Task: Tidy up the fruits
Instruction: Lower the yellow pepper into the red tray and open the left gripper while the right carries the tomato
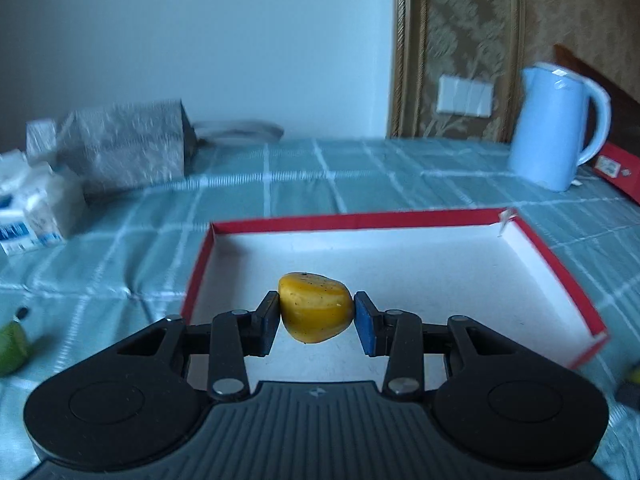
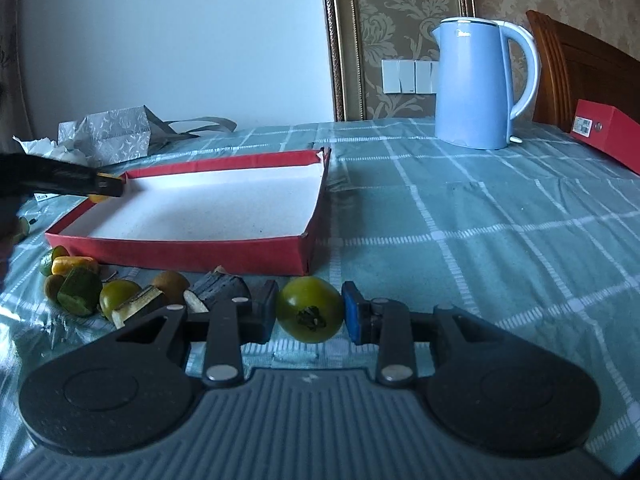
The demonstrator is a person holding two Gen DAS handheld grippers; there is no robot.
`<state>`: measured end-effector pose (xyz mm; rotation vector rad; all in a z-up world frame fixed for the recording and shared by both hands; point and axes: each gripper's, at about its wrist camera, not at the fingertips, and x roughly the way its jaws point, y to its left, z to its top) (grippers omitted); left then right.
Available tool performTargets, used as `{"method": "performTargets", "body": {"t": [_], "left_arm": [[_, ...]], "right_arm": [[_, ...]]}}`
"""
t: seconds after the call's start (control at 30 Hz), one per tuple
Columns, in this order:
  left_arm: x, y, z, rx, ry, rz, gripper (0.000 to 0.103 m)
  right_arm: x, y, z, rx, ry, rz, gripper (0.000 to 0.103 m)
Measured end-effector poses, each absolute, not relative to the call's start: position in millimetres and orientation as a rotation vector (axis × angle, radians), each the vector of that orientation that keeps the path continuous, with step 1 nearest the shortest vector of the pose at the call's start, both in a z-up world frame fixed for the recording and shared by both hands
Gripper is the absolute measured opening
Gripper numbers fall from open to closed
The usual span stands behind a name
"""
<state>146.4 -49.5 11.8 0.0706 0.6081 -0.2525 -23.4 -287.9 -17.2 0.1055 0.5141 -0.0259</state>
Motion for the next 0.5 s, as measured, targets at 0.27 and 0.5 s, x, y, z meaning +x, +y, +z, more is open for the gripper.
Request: {"method": "performTargets", "body": {"t": [0.27,0.5], "left_arm": [[182,-60,-8,0.096,0.662,-0.202,0.039],[189,-60,-10,0.104,0.682,-0.177,0.043]], "right_arm": [[-21,-285,-17,0.086,0.526,-0.031,0.032],[-20,-284,-18,0.076,0.539,-0.028,0.032]]}}
